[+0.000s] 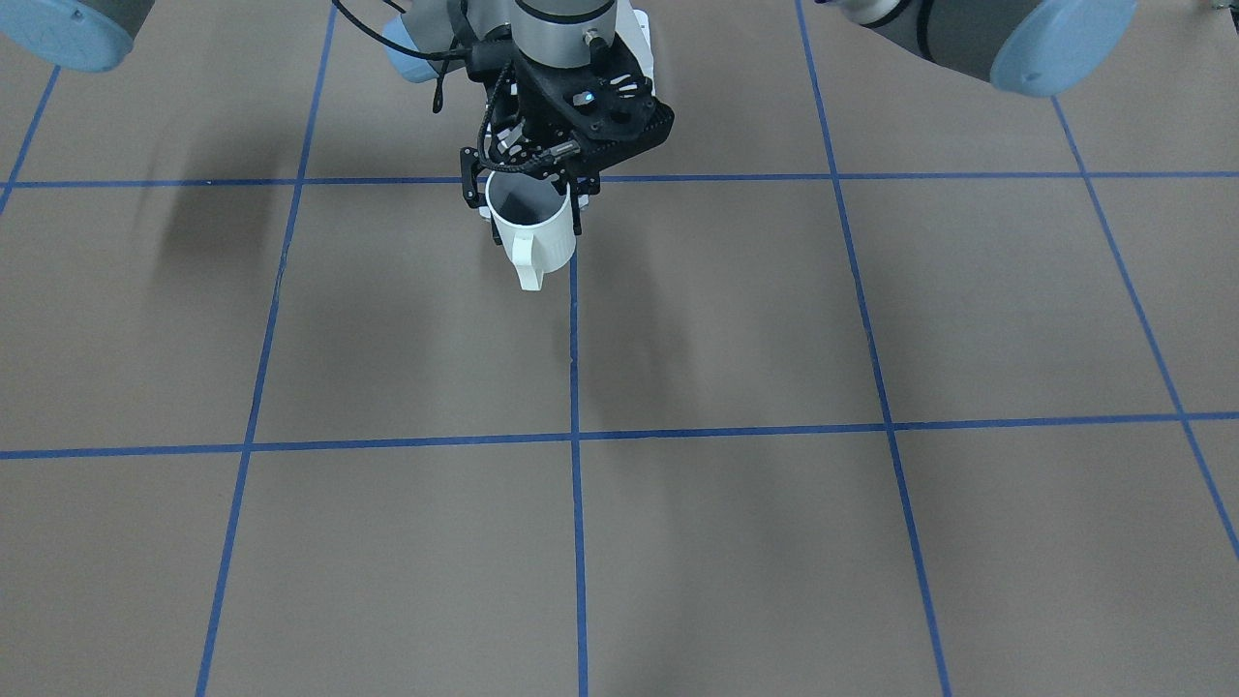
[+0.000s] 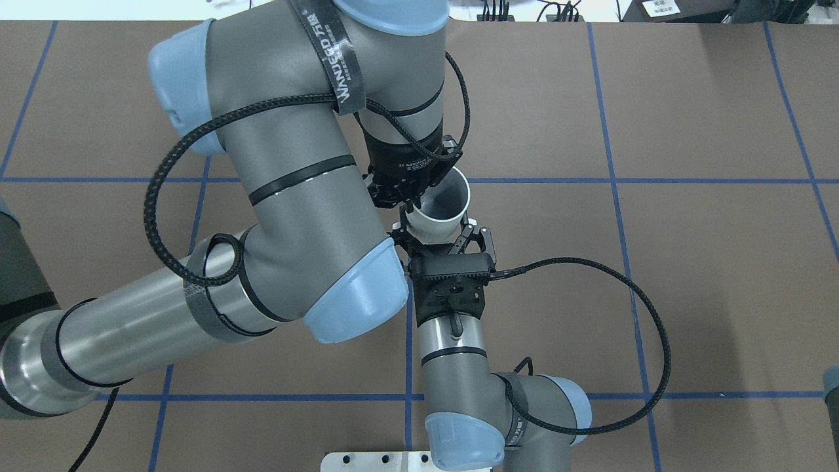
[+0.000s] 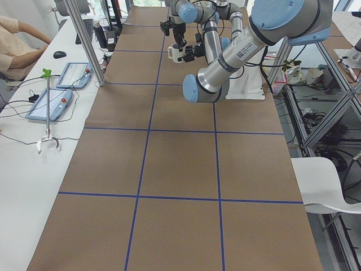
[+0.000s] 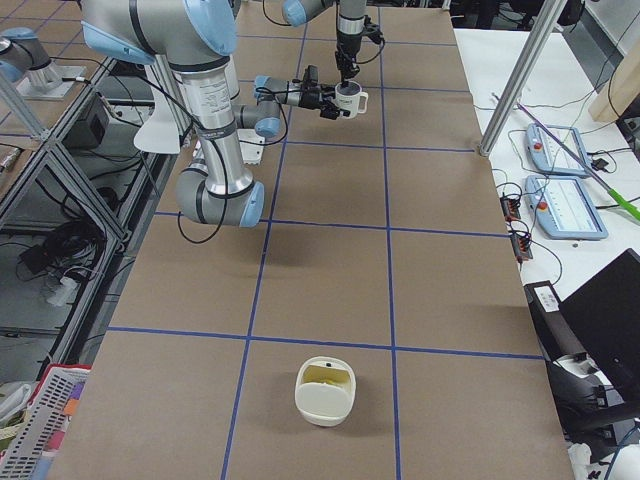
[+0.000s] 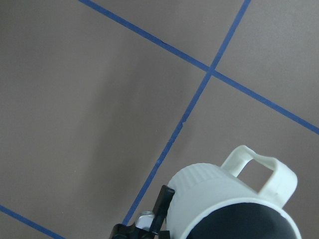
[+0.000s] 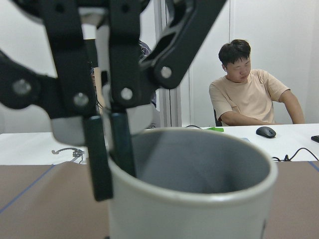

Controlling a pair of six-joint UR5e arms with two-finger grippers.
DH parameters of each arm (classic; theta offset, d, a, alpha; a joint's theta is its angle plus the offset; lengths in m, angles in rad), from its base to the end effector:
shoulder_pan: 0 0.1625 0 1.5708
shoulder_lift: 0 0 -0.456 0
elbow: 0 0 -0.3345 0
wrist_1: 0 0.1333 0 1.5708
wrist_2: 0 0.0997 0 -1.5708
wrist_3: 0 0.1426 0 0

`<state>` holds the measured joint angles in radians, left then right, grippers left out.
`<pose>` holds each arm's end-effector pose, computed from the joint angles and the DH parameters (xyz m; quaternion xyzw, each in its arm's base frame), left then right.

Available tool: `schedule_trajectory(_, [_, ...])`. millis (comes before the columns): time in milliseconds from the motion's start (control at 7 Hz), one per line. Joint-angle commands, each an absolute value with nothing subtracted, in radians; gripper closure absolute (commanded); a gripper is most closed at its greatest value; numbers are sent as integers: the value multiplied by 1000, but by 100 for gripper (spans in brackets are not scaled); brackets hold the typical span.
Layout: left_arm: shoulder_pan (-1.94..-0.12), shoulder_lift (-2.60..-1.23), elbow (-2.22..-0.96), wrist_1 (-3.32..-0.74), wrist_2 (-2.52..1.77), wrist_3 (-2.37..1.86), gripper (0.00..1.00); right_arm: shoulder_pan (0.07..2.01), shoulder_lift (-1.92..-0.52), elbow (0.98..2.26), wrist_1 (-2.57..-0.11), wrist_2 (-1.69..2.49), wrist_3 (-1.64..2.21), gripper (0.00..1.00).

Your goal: Left arm hands cup to right arm to dump lemon

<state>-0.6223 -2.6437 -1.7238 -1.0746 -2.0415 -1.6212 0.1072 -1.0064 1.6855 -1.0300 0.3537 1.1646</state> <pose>0.5066 -0.4479 0.0937 -0.1111 0.3943 -0.2213 0.8850 -0.5529 -0.3281 0.2610 0.5726 -0.3356 0.2236 0.7138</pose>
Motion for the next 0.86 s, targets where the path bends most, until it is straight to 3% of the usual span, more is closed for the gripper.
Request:
schedule_trajectory(0, [-624,-2646,-1730,-1075,-2042,-1621,100,94,-1019,1675,-1029,353,1167,0])
schedule_trajectory(286, [-633,-2649,-1744,-1074,-2040,-1621,100,89,-1022,1675,-1026,357,1167,0])
schedule_trajectory(714, [-708,-2605,-1880,-1065,-2043,-1606,100,106,-1074,1696,-1020,444,1166,0])
